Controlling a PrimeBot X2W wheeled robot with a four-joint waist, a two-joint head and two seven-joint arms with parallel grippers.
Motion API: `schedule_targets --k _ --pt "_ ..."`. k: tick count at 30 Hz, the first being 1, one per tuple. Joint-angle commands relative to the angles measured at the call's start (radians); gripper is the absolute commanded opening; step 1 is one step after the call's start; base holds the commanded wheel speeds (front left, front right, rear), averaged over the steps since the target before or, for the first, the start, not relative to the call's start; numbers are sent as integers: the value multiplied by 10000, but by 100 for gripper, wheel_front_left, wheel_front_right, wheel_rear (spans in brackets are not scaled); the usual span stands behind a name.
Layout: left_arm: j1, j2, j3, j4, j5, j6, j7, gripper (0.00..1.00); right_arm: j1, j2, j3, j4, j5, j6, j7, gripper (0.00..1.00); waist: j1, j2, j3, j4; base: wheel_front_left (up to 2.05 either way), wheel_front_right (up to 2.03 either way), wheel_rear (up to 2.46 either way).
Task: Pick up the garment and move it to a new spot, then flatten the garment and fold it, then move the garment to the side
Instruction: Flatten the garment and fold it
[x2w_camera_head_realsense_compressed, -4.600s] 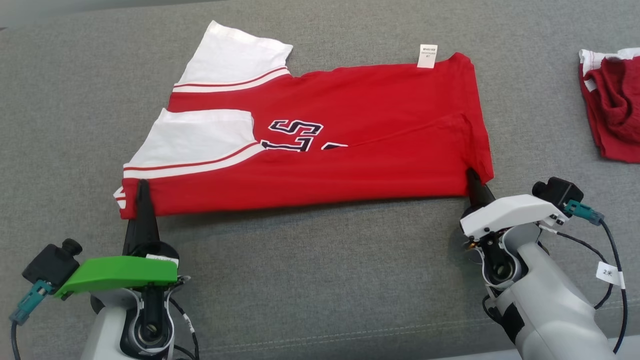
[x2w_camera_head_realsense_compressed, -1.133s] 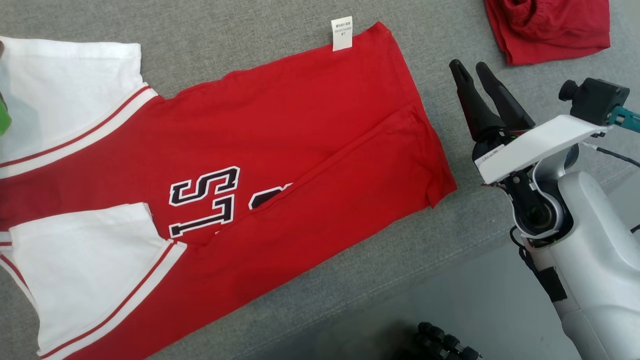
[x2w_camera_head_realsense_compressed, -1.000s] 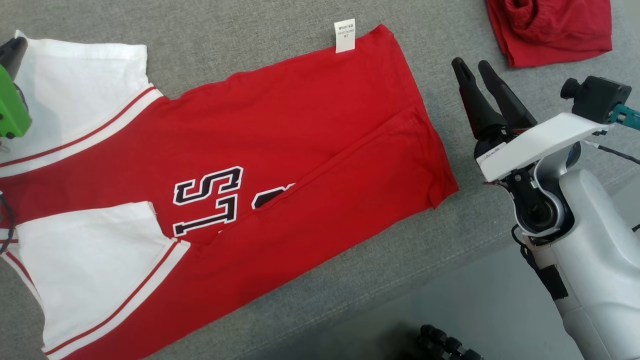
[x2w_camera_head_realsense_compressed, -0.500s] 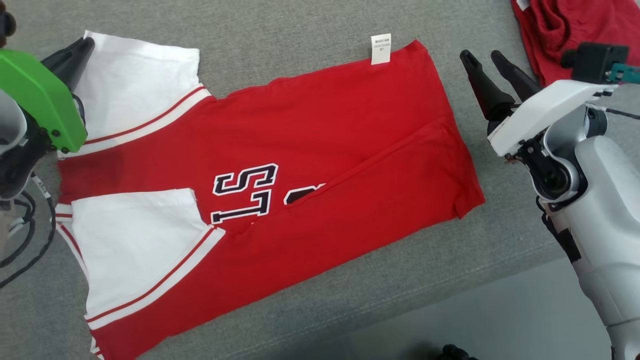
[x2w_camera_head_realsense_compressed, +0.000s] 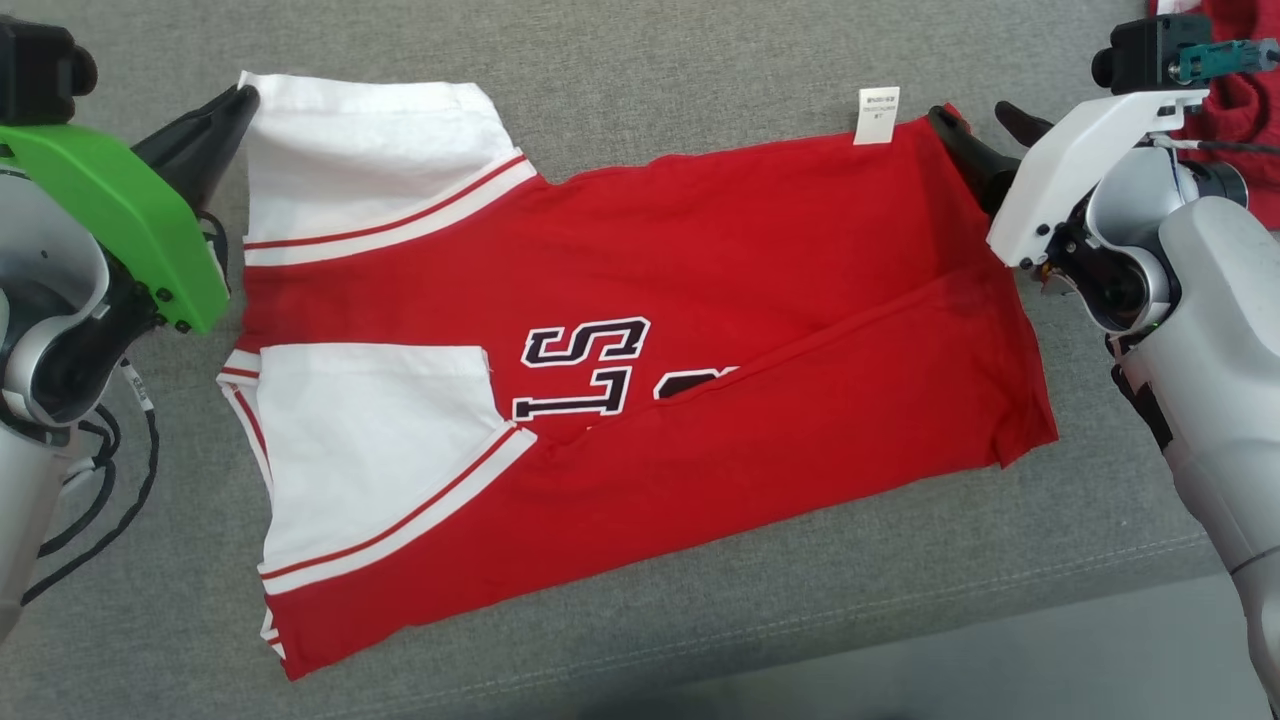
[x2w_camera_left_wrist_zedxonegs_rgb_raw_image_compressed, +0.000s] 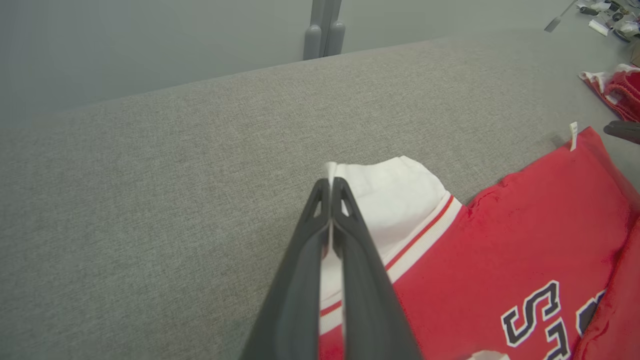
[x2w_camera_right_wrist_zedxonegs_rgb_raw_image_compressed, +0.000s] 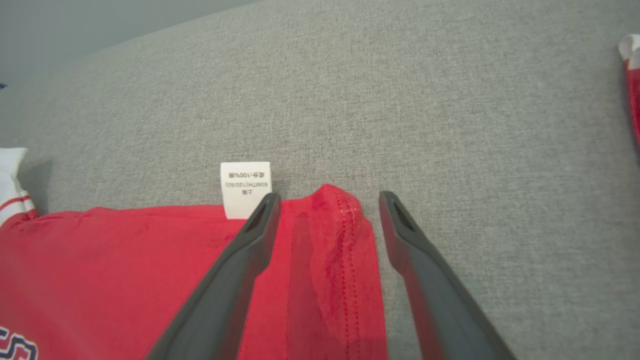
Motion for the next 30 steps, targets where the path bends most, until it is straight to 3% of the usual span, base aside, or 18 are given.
schedule_targets --k 1,8,9,10,11,14,16,23,30 --pt "38 -78 -75 -43 -112 -24 -93 0 -216 -62 73 227 -88 -1 86 100 0 0 9 220 0 0 0" --pt "-287 -213 -351 40 -273 -23 -369 0 -948 20 379 1343 -417 -1 511 98 0 0 205 491 0 0 0" --pt "-306 -229 -384 69 -286 -23 -398 0 -993 15 444 1459 -441 -1 578 91 0 0 213 516 0 0 0" --pt "-322 -233 -423 95 -315 -23 -449 0 -1038 25 502 1564 -452 -1 641 79 0 0 218 535 0 0 0" --pt "-336 -225 -455 116 -351 -24 -478 0 -1078 32 538 1637 -459 -1 644 56 0 0 220 548 0 0 0" --pt "-382 -153 -531 165 -447 -24 -580 0 -1145 14 667 1830 -517 -1 590 31 0 0 205 573 0 0 0" --pt "-403 -107 -566 195 -513 -24 -655 0 -1207 -22 720 1921 -537 -1 426 0 0 0 180 574 0 0 0" --pt "-238 92 -585 165 -706 -24 -1043 0 -1195 106 672 2025 -426 -4 -318 0 0 0 -11 502 0 0 0" --pt "750 597 -343 -804 -1085 -24 -1753 0 -421 60 857 1092 175 -3 -1176 0 0 0 -416 334 0 0 0"
